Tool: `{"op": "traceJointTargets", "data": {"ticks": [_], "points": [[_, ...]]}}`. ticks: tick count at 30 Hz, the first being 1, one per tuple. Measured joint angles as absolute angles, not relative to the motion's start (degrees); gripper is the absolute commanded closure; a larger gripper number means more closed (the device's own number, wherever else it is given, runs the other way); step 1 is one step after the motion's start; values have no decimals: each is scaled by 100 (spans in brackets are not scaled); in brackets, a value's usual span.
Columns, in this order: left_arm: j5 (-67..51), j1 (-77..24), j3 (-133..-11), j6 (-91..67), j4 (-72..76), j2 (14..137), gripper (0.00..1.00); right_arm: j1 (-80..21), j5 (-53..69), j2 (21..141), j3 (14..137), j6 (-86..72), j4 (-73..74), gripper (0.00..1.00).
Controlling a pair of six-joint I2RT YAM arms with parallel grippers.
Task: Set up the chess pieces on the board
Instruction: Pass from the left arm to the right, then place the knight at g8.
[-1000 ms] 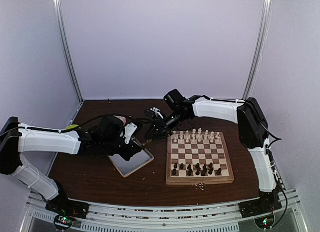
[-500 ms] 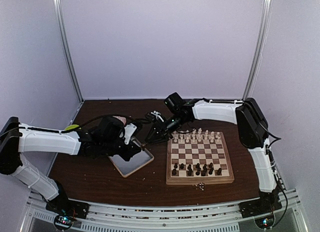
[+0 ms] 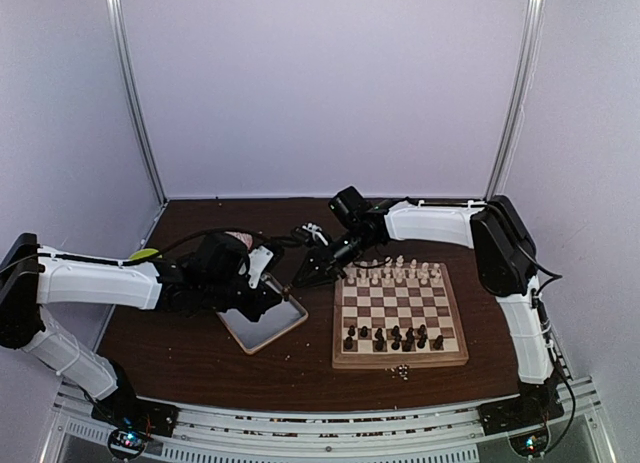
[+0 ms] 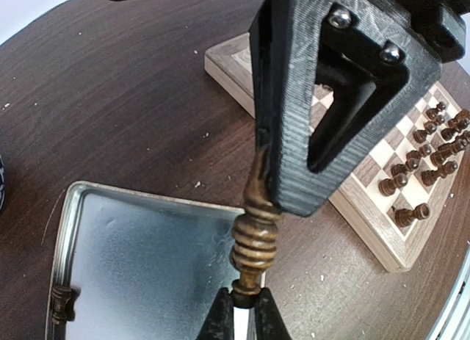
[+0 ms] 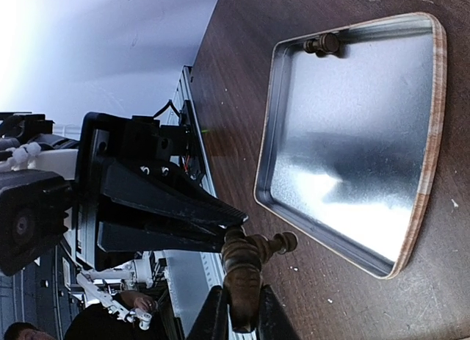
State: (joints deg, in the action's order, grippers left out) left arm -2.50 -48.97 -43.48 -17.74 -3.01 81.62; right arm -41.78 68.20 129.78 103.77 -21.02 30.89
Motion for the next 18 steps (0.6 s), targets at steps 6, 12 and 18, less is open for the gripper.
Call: {"op": "traceJointTargets", "data": {"ticks": [6, 12, 18], "points": [[-207, -4897, -4338, -1776, -325, 8162, 98, -4178, 6241, 12978, 10720, -1350, 3802, 92], [-38, -4897, -4222, -1813, -480, 8169, 98, -4143, 5520, 12763, 11030, -539, 4429, 92], [104, -4897, -4152, -1857, -613, 8318, 98, -3953, 4932, 12119, 10650, 220, 4856, 92]]}}
